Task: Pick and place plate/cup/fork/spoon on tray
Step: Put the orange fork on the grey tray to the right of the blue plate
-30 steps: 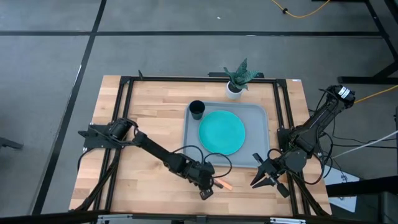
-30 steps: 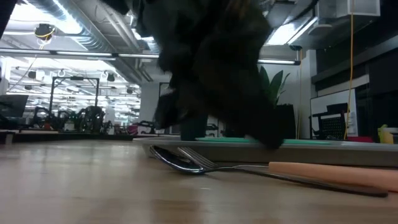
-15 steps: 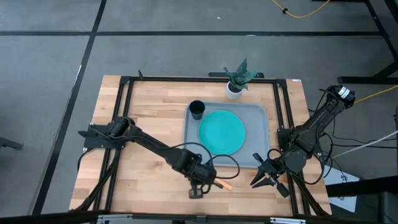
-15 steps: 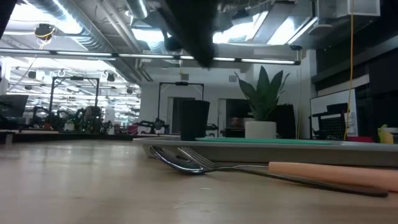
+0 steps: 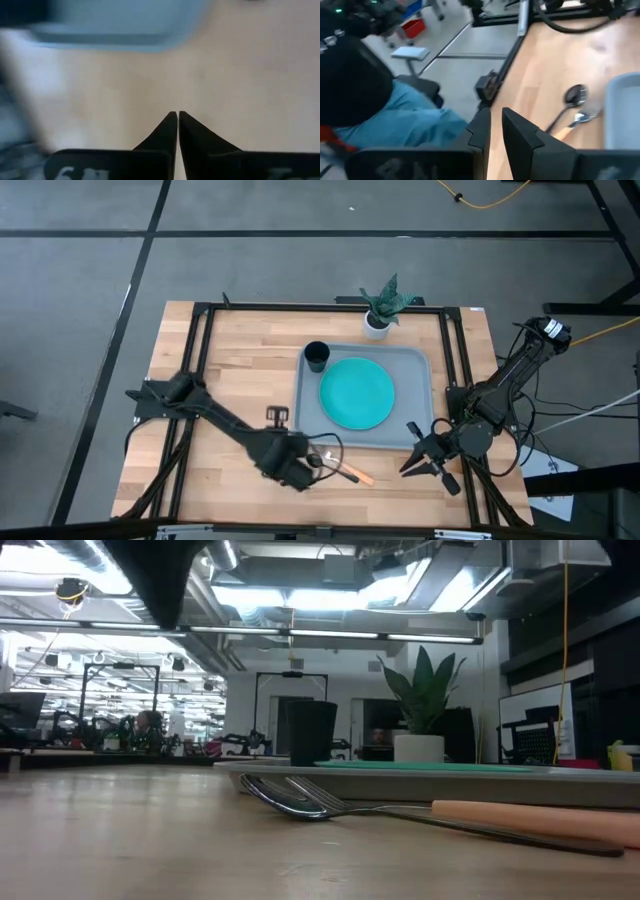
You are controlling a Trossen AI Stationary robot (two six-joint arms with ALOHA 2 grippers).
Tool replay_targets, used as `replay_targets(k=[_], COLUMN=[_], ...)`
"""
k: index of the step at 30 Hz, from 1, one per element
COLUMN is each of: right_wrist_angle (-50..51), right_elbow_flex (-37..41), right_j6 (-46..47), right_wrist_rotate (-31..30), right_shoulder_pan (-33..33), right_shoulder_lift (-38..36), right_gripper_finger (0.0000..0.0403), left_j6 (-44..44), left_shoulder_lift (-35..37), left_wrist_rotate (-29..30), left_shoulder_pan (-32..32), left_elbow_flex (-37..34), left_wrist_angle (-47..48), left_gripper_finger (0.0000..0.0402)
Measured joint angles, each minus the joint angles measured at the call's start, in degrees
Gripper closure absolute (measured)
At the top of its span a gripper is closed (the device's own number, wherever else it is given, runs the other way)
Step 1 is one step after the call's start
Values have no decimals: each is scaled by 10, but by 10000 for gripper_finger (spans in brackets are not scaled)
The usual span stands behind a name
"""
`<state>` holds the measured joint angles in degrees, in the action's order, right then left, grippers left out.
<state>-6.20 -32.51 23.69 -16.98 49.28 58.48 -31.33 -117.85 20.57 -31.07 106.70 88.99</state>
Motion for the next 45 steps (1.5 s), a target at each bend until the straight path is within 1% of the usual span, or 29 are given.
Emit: replay_targets(k=[1,2,5,7,8,10,12,15,17,19,21,23,25,26,30,33,38,45], right_wrist_angle=[0,1,2,1,1,0,0,-5,-11,-18,-20,-20,-22,-23,-23,-23,-23,-22], right_elbow_flex=[0,0,0,0,0,0,0,0,0,0,0,0,0,0,0,0,0,0], right_j6=[0,0,1,0,0,0,-1,-1,-1,0,-1,-3,-5,-5,-2,-2,-2,-2], right_wrist_rotate=[-11,-20,-36,-41,-44,-44,-45,-45,-45,-45,-45,-45,-45,-45,-45,-45,-45,-44], right_shoulder_pan=[0,0,0,0,0,0,0,0,0,0,0,0,0,0,0,0,0,0], right_shoulder_lift=[0,0,0,0,0,0,0,0,0,0,0,0,0,0,0,0,0,0], right_gripper_finger=[350,350,350,350,350,350,350,350,350,350,350,350,350,350,350,350,350,350], left_j6=[-7,-12,-32,-45,-45,-32,6,63,81,99,130,174,221,238,242,241,256,255], left_shoulder_lift=[13,26,91,156,192,272,361,502,590,670,738,795,834,851,908,939,980,1020], left_wrist_rotate=[39,63,65,64,64,67,65,59,36,-2,-26,-54,-72,-80,-120,-155,-155,-159], left_shoulder_pan=[-11,-22,-47,-51,-51,-47,-36,-2,25,55,83,106,125,134,163,177,199,219], left_elbow_flex=[-22,-45,-133,-205,-247,-336,-433,-591,-693,-782,-853,-909,-947,-964,-1012,-1034,-1060,-1062], left_wrist_angle=[1,-6,-53,-95,-132,-228,-342,-510,-619,-718,-827,-932,-996,-1012,-1038,-1042,-1042,-963], left_gripper_finger=[388,386,383,382,382,382,382,382,382,382,382,382,382,382,382,382,382,382])
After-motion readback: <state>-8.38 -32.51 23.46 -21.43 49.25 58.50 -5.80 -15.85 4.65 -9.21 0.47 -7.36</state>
